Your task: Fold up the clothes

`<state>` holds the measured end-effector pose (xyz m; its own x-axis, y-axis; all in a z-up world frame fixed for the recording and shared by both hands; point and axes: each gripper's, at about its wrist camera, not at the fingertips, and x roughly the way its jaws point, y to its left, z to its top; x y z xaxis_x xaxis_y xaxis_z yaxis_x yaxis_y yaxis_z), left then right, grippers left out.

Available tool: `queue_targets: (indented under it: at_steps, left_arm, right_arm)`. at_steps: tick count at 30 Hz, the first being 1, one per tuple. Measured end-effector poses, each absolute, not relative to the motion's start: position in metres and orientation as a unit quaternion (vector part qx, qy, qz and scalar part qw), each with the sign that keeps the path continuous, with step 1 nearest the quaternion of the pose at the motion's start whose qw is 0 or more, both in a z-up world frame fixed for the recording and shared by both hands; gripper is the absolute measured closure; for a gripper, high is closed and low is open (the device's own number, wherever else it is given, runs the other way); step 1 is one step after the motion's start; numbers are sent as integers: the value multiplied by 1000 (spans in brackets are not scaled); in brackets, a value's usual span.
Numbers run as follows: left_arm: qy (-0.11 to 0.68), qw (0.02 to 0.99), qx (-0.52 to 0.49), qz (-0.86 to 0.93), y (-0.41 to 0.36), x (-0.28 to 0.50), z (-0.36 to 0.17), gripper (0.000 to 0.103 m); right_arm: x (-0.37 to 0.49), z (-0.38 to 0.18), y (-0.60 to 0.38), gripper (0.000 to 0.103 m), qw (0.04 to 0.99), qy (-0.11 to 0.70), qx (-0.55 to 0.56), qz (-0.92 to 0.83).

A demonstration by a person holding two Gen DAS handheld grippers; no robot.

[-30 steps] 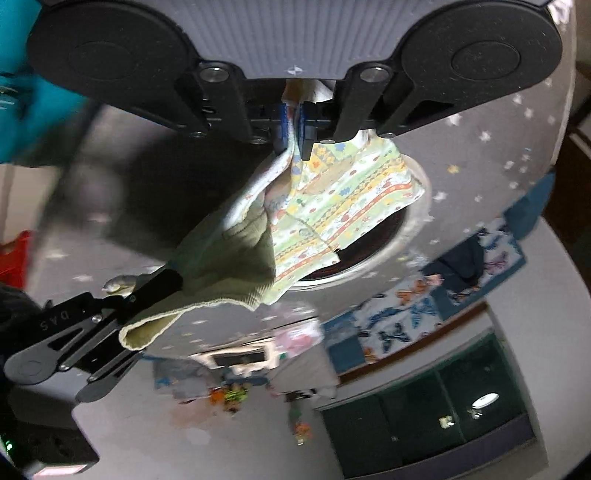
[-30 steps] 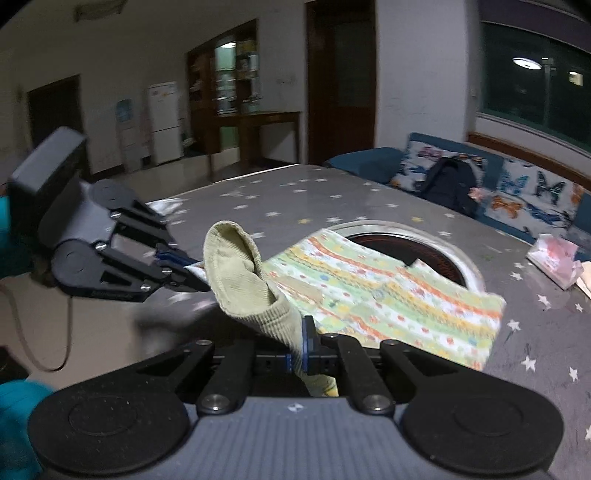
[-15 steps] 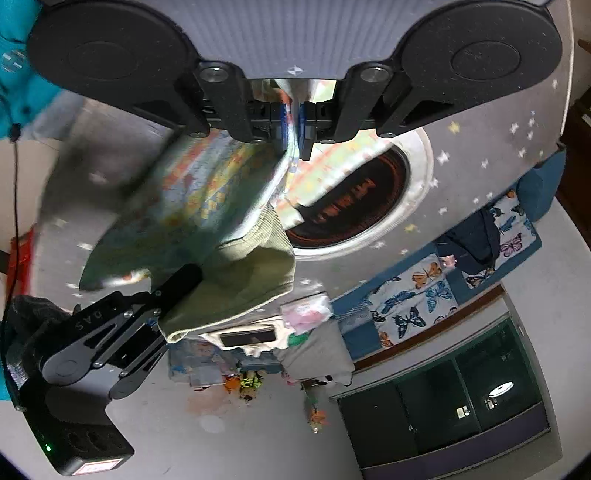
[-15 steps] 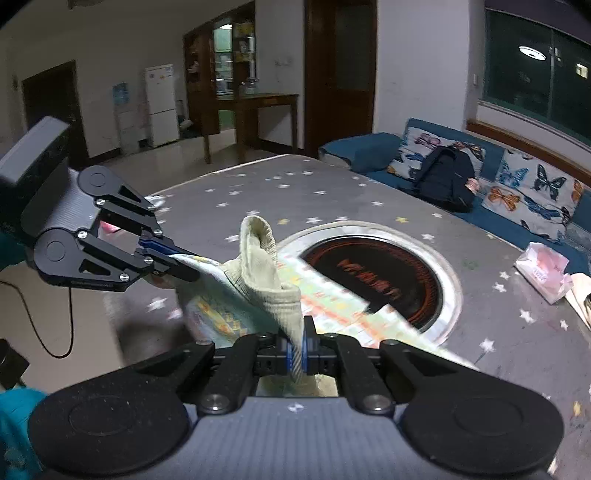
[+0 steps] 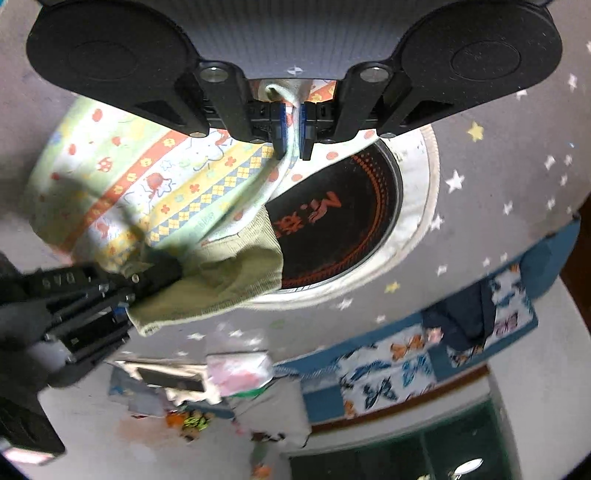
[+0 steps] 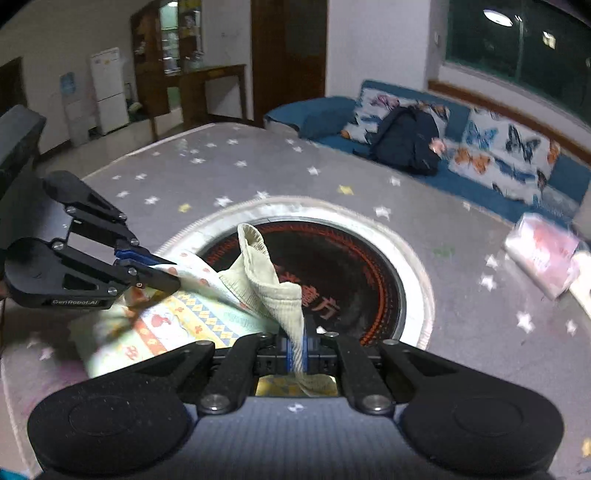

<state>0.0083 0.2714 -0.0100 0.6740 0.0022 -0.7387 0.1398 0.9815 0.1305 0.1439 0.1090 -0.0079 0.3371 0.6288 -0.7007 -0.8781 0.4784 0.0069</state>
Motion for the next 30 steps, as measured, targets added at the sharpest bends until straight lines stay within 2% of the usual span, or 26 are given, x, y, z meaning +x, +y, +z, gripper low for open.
queue_targets:
  at_steps: [3, 6, 10, 15, 22, 25, 30]
  left_arm:
    - [411, 909, 67, -26, 278, 17, -20, 87]
    - [416, 908, 55, -18, 283, 22, -26, 80]
    - [414, 909, 54, -14, 285, 22, -26, 80]
    - [414, 909, 52, -9, 287, 22, -23, 70]
    - [419, 904, 81, -3, 285, 26, -15, 69]
    - [424, 902, 86, 17, 291, 29, -13, 63]
    - [426, 899, 80, 63, 310, 29, -9, 62]
  right_arm:
    - [153, -26, 112, 96, 804, 332, -175, 461]
    - [159, -35, 108, 79, 821, 325, -165, 439]
    - [161, -27, 86, 77, 844, 315, -140, 411]
    - [140, -16, 51, 75, 857, 300, -121, 401]
    - [116, -35, 27, 76, 846, 315, -132, 410]
    - [127, -47, 22, 77, 853, 326, -139, 383]
    - [141, -50, 13, 79, 866, 328, -125, 355]
